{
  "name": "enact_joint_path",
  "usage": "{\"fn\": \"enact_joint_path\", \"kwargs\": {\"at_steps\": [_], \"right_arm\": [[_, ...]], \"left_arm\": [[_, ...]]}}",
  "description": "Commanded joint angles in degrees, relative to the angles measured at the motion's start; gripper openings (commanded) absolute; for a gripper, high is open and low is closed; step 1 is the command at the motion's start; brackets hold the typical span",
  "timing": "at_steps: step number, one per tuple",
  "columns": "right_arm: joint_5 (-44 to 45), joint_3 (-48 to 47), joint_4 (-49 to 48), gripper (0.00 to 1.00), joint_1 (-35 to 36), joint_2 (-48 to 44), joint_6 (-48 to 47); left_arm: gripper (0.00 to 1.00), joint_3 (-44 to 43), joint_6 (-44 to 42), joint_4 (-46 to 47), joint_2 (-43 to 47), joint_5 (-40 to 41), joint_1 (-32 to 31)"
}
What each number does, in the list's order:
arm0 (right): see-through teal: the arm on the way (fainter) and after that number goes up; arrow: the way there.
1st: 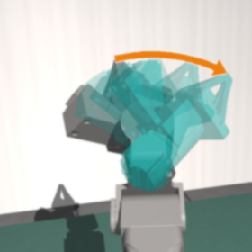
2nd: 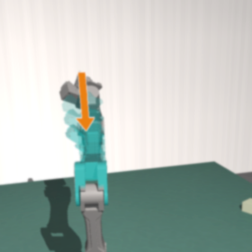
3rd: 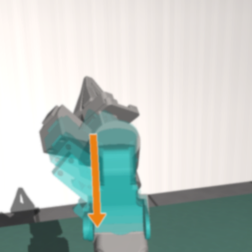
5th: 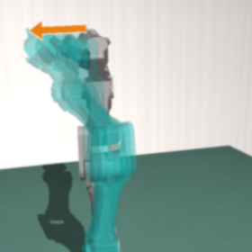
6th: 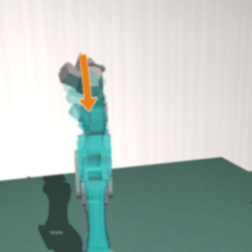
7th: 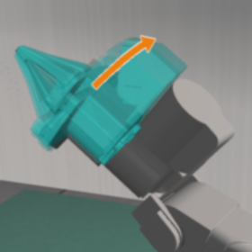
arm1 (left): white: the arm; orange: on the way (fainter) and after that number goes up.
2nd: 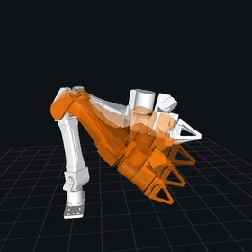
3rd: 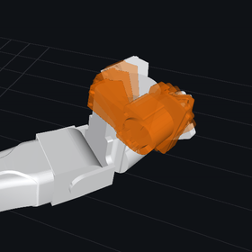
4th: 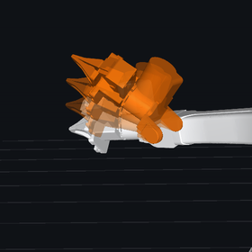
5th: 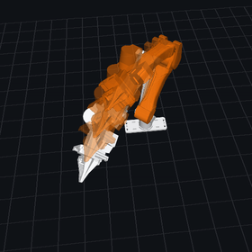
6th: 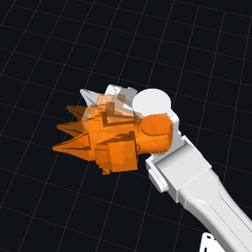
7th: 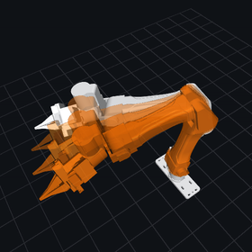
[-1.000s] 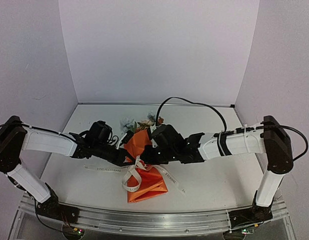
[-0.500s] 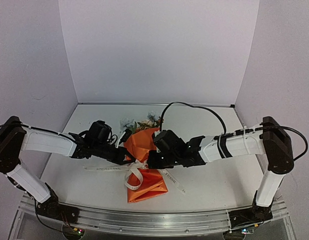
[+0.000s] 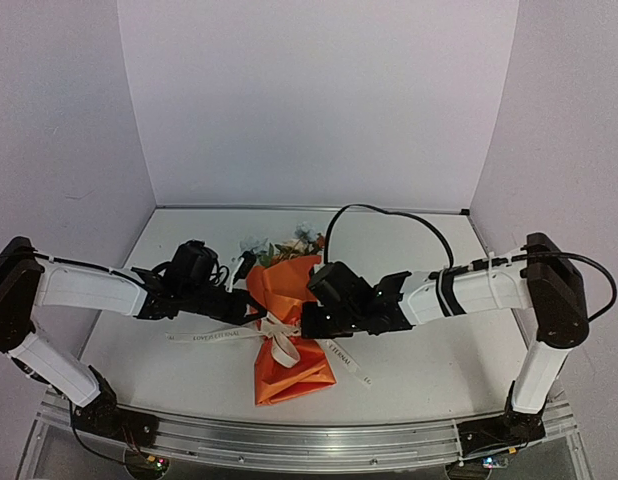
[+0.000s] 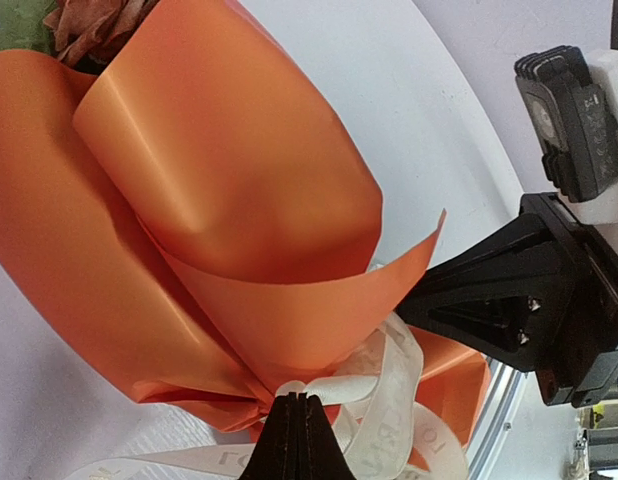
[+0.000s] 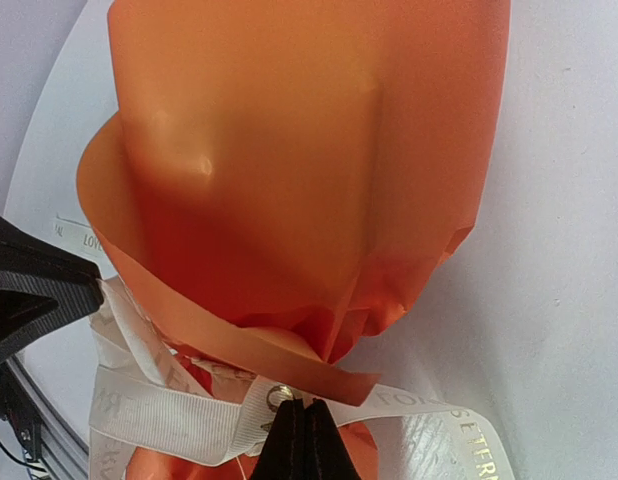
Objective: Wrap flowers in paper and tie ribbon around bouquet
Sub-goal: Cross the half-tied ribbon over the folded bouquet.
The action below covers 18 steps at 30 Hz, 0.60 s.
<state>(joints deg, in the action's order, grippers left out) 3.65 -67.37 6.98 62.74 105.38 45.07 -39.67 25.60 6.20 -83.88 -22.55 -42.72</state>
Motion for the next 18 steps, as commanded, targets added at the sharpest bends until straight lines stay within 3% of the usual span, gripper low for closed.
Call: {"fn": "enact_joint_path", "kwargs": {"at_steps": [1, 15, 18], "right_arm": [[2.9, -2.1, 2.4, 0.00, 0.3, -3.1, -1.2], [3.8, -2.9, 4.7, 0.00, 0.3, -4.4, -3.1], [2.3, -3.8, 5.1, 0.05, 0.3, -5.2, -4.9]], "left_arm": [[0.00, 1.2, 0.9, 2.2, 1.7, 3.3, 0.7], [0.00, 2.0, 2.3, 4.4, 5.6, 8.5, 1.5], [0.00, 0.9, 2.1, 4.1, 4.3, 7.2, 1.4]]}}
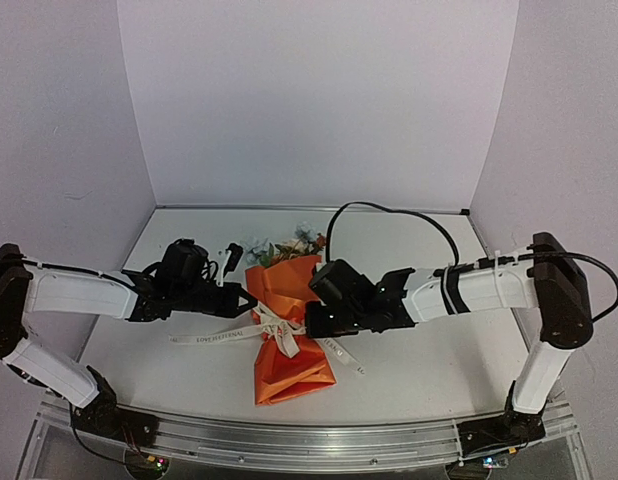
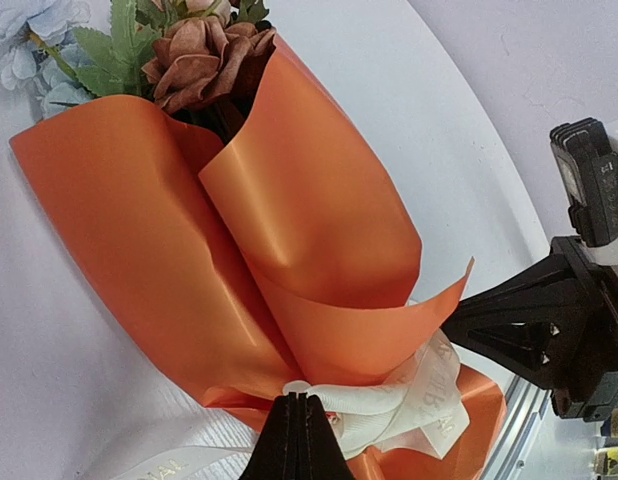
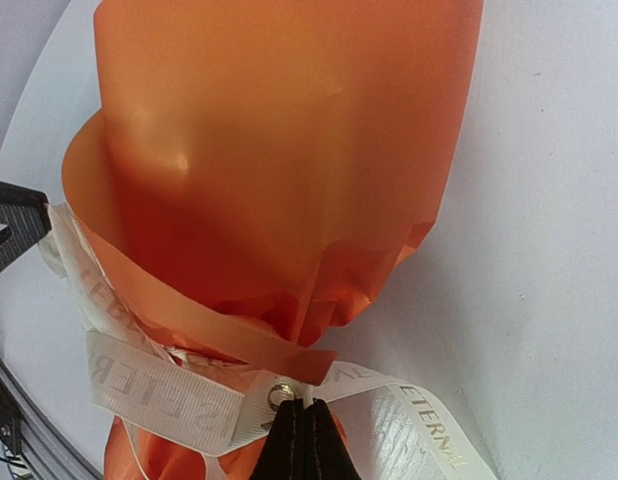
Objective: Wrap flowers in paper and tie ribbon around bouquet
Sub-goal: Cross the half-tied ribbon over the folded bouquet, then tie the half-tied ribbon around the folded bouquet.
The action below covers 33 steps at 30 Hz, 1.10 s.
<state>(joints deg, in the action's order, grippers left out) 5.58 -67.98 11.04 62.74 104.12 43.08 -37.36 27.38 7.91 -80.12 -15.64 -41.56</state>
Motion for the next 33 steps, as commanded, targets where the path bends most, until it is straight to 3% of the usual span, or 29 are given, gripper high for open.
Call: {"fn": "enact_joint_path", "kwargs": {"at_steps": [1, 7, 16, 20, 25, 33], "right_arm": [[-0.6, -3.5, 1.0, 0.09, 0.3, -4.2, -3.6], [-5.0, -4.5, 1.3, 0.30, 1.3, -6.1, -7.0], [-10.4, -5.6, 2.3, 0.51, 7.3, -5.8, -14.4], [-13.5, -7.7, 3.2, 0.52, 9.2, -2.3, -17.1], [-13.4, -10.1, 4.3, 0.42, 9.6, 1.6, -19.3], [-8.5, -12.8, 6.3, 0.44, 9.6, 4.6, -22.2]], "left_arm": [[0.00, -1.4, 0.2, 2.3, 0.2, 0.2, 0.2], [0.00, -1.3, 0.7, 2.8, -0.3, -0.2, 0.2], [0.00, -1.4, 0.7, 2.7, -0.6, -0.5, 0.3], [0.00, -1.8, 0.6, 2.2, -0.9, -0.4, 0.2], [0.00, -2.0, 0.8, 2.0, -0.8, -0.3, 0.3], [0.00, -2.1, 0.8, 1.7, -0.8, -0.4, 0.3]]}}
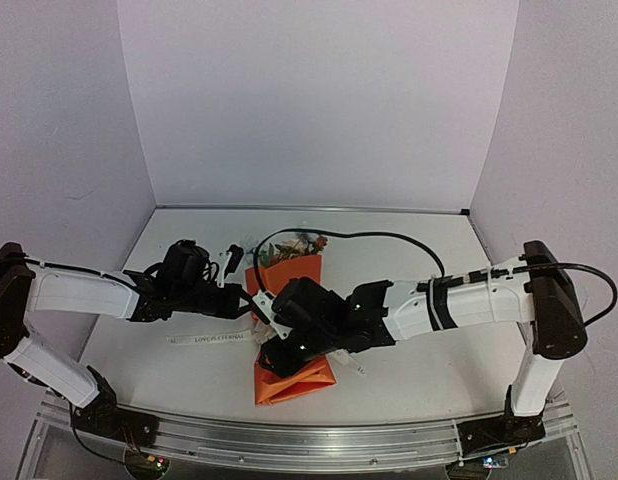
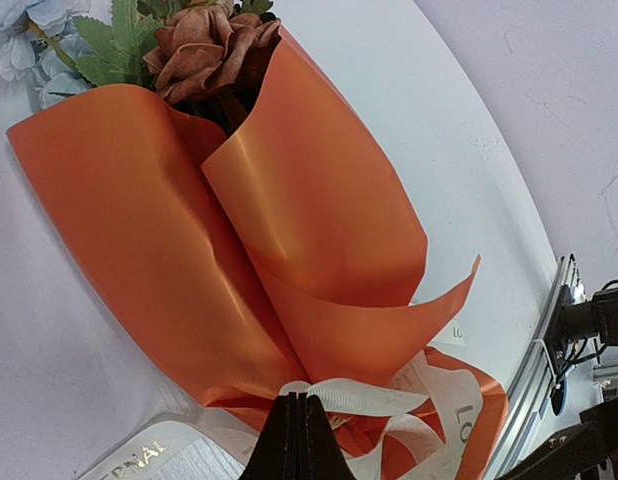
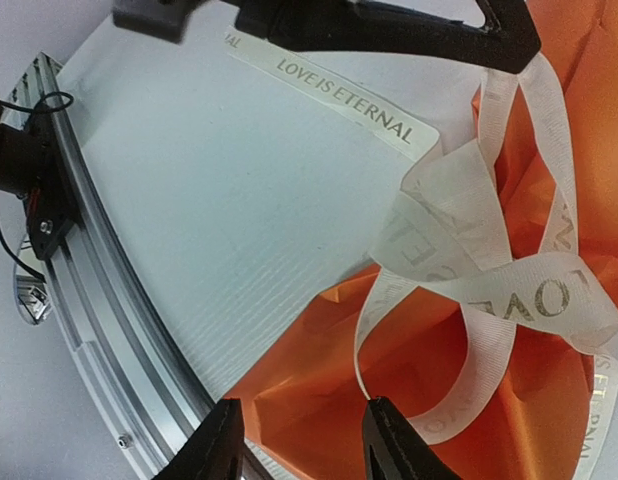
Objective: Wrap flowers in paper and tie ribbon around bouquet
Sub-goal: Tie the half-tied ribbon around the folded bouquet.
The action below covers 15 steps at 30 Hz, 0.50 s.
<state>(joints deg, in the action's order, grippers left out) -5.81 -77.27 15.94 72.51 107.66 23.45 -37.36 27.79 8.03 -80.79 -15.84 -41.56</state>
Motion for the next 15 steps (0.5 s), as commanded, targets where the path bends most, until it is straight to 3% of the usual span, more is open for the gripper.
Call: {"fn": "enact_joint_path", "kwargs": {"at_steps": [1, 11, 15], "right_arm": [[2.6, -3.8, 1.6, 0.43, -0.2, 1.7, -2.7], [2.5, -5.1, 2.1, 0.37, -0.2, 5.0, -1.7], [5.7, -4.3, 2.8, 0.26, -0.3, 3.6, -1.2]], "left_arm": [[0.00, -2.1, 0.4, 1.6, -0.2, -0.2, 0.2], [0.00, -1.5, 0.7, 1.6, 0.5, -0.2, 0.2], [0.00, -1.2, 0.7, 1.4, 1.0, 0.0, 0.3]]}}
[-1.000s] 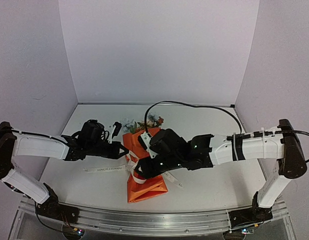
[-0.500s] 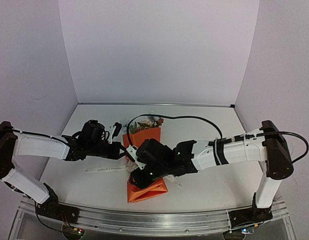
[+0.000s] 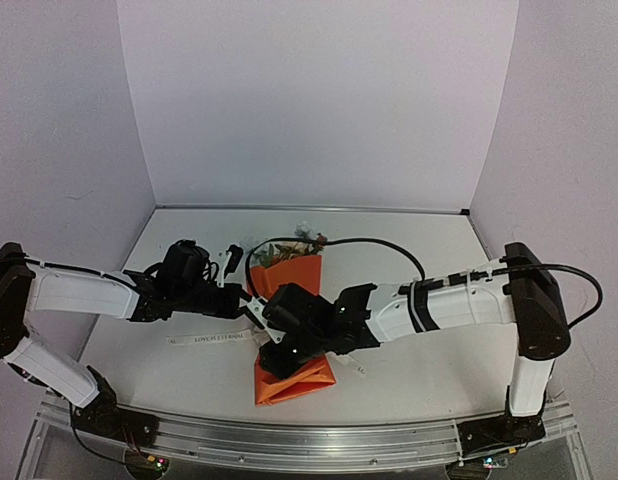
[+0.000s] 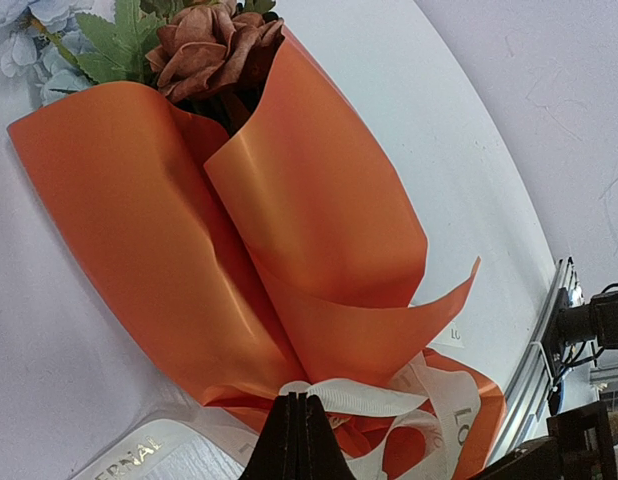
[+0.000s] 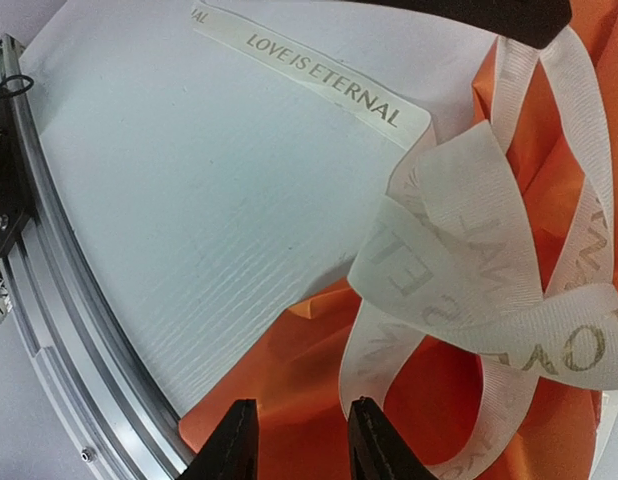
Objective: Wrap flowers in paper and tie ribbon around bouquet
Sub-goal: Tie the half-tied ribbon around the folded bouquet.
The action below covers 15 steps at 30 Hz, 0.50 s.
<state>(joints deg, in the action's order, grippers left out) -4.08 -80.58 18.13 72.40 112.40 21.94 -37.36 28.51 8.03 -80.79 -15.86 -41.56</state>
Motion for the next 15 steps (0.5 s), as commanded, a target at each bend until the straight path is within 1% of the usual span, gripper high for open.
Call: {"fn": "enact_joint_path", "kwargs": {"at_steps": [1, 3, 5, 8, 9, 10, 12, 13, 15], "right_arm": [[4.7, -0.8, 0.8, 0.21, -0.2, -1.6, 0.5], [7.0, -0.5, 1.2, 0.13, -0.4, -2.5, 0.9], [8.2, 0.0, 1.5, 0.08, -0.5, -3.4, 1.4], [8.6, 0.4, 2.0, 0.06, -0.7, -4.3, 1.5], [8.2, 0.5, 2.1, 0.07, -0.6, -4.5, 1.4], [7.6, 0.3, 2.1, 0.11, -0.7, -4.4, 1.1], [6.2, 0.0, 2.2, 0.23, -0.7, -3.9, 0.6], [5.5, -0.2, 2.2, 0.27, -0.6, -3.6, 0.4], [4.7, -0.4, 2.3, 0.31, -0.7, -3.1, 0.2]], "left_arm": [[0.00, -1.2, 0.0, 1.3, 1.1, 0.1, 0.3], [0.00, -1.2, 0.0, 1.1, 1.3, 0.3, 0.3], [0.00, -1.2, 0.0, 1.0, 1.5, 0.6, 0.3], [0.00, -1.3, 0.1, 0.9, 1.7, 0.7, 0.3], [0.00, -1.3, 0.1, 0.9, 1.7, 0.7, 0.3], [0.00, -1.3, 0.1, 1.0, 1.6, 0.6, 0.3], [0.00, -1.3, 0.1, 1.1, 1.5, 0.4, 0.2], [0.00, -1.4, 0.1, 1.2, 1.4, 0.4, 0.2], [0.00, -1.4, 0.1, 1.2, 1.3, 0.3, 0.3]]}}
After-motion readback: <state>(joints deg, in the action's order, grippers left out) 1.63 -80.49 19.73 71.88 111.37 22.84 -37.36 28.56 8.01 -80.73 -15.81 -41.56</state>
